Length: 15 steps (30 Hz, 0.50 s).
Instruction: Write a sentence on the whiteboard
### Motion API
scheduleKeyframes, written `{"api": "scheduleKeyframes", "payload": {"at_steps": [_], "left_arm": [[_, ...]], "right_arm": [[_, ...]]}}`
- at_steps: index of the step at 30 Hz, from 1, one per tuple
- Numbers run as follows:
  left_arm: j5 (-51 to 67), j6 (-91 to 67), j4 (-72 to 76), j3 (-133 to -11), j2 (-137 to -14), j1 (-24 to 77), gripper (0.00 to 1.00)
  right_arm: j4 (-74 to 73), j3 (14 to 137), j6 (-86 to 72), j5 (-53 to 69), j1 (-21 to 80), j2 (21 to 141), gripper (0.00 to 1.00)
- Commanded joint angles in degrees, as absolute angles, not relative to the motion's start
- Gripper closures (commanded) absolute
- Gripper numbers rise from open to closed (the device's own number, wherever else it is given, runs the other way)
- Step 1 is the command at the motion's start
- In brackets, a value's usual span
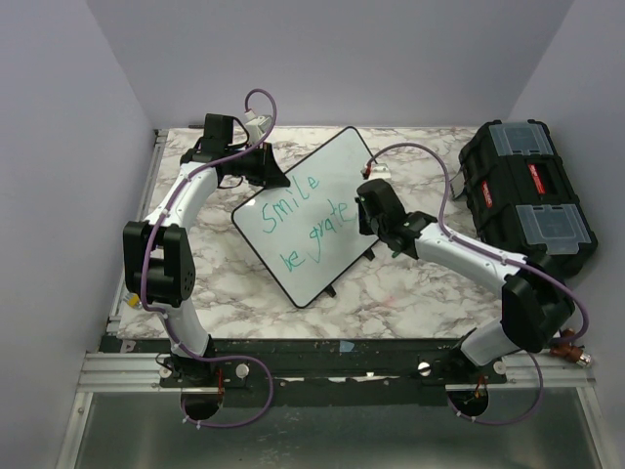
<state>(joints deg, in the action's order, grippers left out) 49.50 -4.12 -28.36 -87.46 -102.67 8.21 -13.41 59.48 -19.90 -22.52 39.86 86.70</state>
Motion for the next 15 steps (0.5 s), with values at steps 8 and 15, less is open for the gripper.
{"api": "scheduleKeyframes", "payload": {"at_steps": [8, 15], "left_arm": [[47.11, 1.42, -25.57, -87.00, -101.18, 8.43, 1.00], [47.22, 1.56, -25.52, -86.93, -101.08, 8.42, 1.00]], "right_arm": [[-10.27, 64.49, -21.48, -13.63, 34.23, 86.92, 0.99], [-9.02, 66.03, -21.56, -7.79, 31.15, 88.12, 0.99]]}}
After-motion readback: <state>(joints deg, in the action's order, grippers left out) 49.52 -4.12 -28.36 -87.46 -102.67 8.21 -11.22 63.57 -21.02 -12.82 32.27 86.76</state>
